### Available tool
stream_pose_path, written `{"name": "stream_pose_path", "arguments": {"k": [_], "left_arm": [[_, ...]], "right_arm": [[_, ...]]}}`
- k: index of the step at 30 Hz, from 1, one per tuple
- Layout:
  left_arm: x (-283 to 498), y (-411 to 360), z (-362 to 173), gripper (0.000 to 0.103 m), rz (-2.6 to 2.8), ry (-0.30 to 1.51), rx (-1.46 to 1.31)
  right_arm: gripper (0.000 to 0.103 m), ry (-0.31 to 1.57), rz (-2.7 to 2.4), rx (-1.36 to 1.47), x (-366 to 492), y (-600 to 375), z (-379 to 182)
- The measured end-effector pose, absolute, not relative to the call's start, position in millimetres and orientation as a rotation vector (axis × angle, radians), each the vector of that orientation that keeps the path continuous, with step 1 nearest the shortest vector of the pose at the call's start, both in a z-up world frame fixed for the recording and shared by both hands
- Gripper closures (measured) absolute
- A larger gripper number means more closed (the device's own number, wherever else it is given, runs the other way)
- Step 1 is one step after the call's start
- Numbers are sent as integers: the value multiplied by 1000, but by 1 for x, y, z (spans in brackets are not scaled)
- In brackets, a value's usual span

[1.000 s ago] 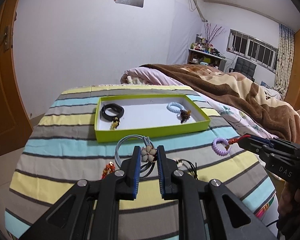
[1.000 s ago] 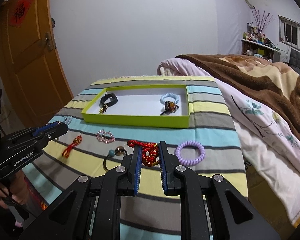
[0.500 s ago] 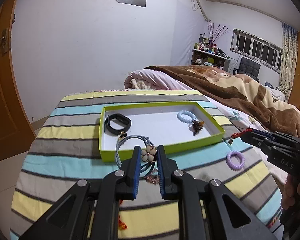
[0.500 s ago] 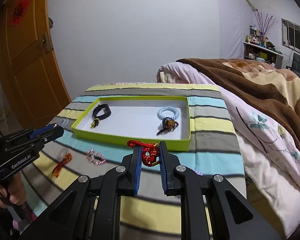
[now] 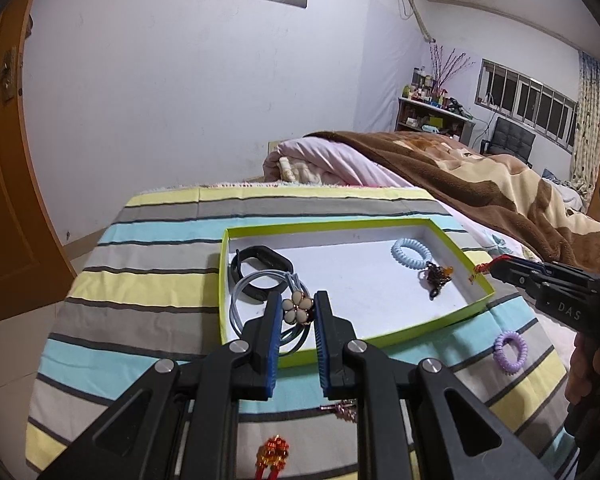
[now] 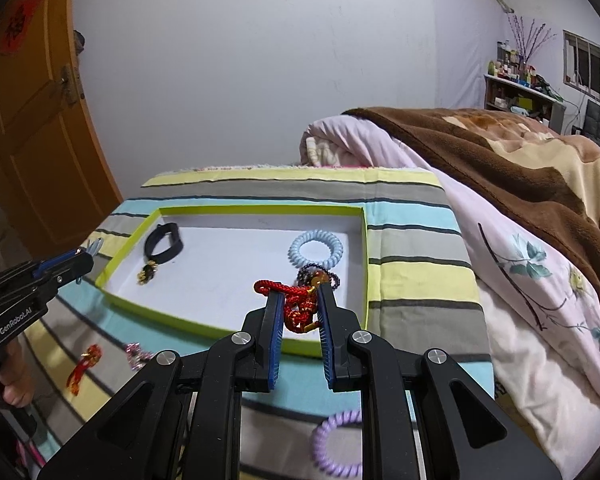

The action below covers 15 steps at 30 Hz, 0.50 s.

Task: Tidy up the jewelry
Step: 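Carry the red charm and grey hair tie over the lime-green box with both tools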

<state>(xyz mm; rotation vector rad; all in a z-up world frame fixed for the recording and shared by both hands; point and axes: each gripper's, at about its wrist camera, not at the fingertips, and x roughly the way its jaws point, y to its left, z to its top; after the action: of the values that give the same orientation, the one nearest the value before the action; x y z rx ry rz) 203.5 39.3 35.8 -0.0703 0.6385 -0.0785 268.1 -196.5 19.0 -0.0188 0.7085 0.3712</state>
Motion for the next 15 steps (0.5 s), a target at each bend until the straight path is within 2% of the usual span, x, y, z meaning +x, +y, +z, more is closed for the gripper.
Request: {"name": "stream_pose_path", "arguments": {"k": [15], "left_arm": [[239, 25, -1, 87, -117, 746, -64]], "right_arm": [[86, 817, 362, -24, 299, -192, -16]]}}
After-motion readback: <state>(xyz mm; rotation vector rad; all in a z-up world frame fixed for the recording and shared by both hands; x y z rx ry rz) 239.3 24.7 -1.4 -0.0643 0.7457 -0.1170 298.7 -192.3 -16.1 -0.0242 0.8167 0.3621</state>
